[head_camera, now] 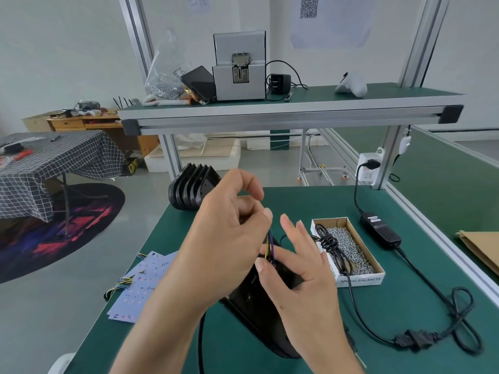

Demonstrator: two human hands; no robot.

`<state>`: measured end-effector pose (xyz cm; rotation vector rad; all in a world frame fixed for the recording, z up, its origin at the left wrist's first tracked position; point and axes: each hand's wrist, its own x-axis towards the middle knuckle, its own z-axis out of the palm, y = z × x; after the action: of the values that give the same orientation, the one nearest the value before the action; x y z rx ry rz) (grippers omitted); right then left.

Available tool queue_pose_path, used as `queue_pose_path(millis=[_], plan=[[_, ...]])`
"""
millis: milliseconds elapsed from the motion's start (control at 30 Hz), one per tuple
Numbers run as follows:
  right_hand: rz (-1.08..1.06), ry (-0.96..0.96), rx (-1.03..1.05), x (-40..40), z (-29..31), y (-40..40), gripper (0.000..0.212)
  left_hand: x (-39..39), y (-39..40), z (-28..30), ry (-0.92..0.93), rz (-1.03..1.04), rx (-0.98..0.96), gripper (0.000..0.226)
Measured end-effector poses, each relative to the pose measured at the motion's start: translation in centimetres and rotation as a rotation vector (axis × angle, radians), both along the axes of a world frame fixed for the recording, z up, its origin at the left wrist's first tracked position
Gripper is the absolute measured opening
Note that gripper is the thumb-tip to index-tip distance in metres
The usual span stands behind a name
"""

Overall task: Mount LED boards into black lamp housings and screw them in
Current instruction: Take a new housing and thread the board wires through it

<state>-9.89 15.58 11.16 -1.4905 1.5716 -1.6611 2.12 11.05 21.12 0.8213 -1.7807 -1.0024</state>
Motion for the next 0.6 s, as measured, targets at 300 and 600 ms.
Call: queue_pose_path(millis=[300,600], plan=[[-0.016,0.008,0.004,0.3,-1.0,-0.8,0.025,-0.2,0.4,0.1,-0.005,0.001,-0.019,0.020],[-0.028,-0.023,0.050,0.1,-1.8,-1.3,0.031,-0.4,0.1,-0.6,-0.027,0.000,-0.040,0.022]])
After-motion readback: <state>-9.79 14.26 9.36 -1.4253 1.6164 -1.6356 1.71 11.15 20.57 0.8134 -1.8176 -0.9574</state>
